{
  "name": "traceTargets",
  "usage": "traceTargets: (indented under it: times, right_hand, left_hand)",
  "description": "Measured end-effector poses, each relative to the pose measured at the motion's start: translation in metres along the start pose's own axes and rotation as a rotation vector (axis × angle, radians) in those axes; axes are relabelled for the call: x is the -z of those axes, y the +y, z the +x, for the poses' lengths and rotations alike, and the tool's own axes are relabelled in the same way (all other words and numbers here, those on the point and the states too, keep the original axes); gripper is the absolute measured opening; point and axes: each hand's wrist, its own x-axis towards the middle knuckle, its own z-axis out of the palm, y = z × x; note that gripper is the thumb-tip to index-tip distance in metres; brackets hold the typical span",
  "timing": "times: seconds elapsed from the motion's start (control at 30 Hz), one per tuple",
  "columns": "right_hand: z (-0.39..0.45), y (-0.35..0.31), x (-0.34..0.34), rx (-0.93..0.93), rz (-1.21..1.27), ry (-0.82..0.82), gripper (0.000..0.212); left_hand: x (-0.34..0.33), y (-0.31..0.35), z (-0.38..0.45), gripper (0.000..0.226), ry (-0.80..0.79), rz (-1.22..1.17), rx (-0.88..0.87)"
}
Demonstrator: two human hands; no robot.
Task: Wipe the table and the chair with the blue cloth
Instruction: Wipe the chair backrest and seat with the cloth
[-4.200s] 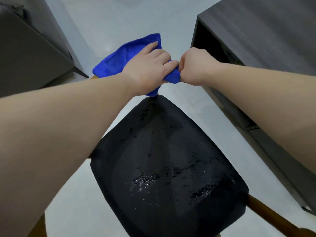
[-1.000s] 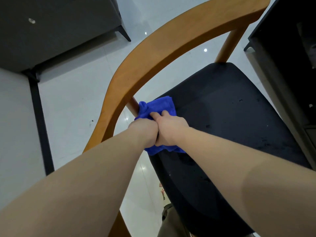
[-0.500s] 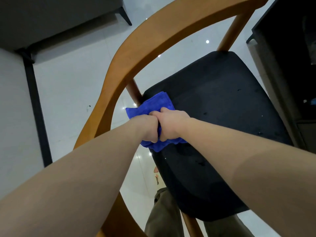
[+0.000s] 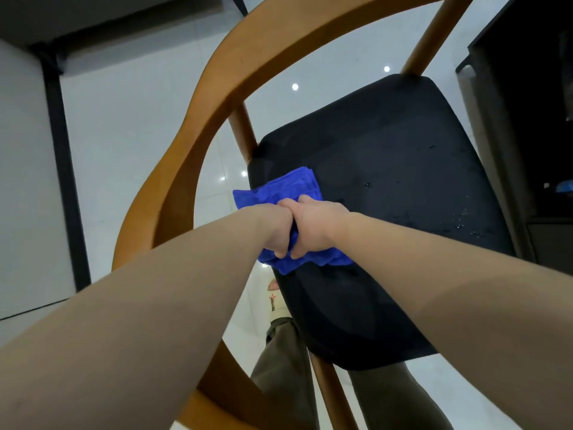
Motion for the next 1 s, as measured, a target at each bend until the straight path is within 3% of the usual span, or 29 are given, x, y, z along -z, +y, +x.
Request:
traceTargets:
  times: [0.23,1.0]
  right_hand:
    - [-0.027,0.005,-0.026,0.026,0.080,-0.036,0.088]
    - [-0.104,0.015,-0.110,0.106,-0.066,-0.203,0.089]
  left_hand:
    - [-0.026,0.026,-0.015,0.036,-0.037,0.028,-0.002]
    - [-0.130,0.091,-0.045,0.050,-0.200,-0.158,-0.007]
